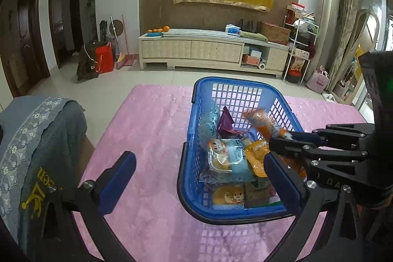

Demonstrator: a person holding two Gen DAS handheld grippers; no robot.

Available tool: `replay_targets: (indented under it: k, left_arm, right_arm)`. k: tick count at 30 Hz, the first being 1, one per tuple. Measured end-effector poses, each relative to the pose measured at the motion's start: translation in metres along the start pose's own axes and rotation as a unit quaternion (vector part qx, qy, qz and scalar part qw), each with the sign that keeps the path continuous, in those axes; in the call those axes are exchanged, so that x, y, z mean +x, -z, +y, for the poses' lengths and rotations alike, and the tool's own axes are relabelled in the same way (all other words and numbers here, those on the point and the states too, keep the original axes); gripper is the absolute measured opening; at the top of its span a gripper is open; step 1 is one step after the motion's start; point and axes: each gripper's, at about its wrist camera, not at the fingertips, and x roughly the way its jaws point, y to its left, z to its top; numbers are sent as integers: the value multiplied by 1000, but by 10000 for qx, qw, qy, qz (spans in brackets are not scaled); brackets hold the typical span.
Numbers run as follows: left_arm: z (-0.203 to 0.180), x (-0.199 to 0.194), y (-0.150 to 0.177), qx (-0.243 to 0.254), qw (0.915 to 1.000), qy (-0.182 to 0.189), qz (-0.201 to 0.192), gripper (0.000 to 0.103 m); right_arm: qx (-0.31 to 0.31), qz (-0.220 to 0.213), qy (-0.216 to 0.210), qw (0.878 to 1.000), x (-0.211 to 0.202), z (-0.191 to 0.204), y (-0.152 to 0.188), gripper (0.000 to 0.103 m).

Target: Organize snacks

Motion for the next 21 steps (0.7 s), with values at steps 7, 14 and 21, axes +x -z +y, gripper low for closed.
replay_targets:
  k: [7,14,21]
  left_arm:
    - [-13,-34,13,163,9991,-76,-395,103]
    - [-35,-68,20,150,9982,88,-570,103]
    - [-65,-106,17,246,9958,211,-858,103]
  right_arm:
    - [502,-518,202,9972,-50,-20,21,86]
    - [752,-927,738,9901,-115,-30,48,100]
    - [696,-1012,1294,9840,-162,-21,66,103]
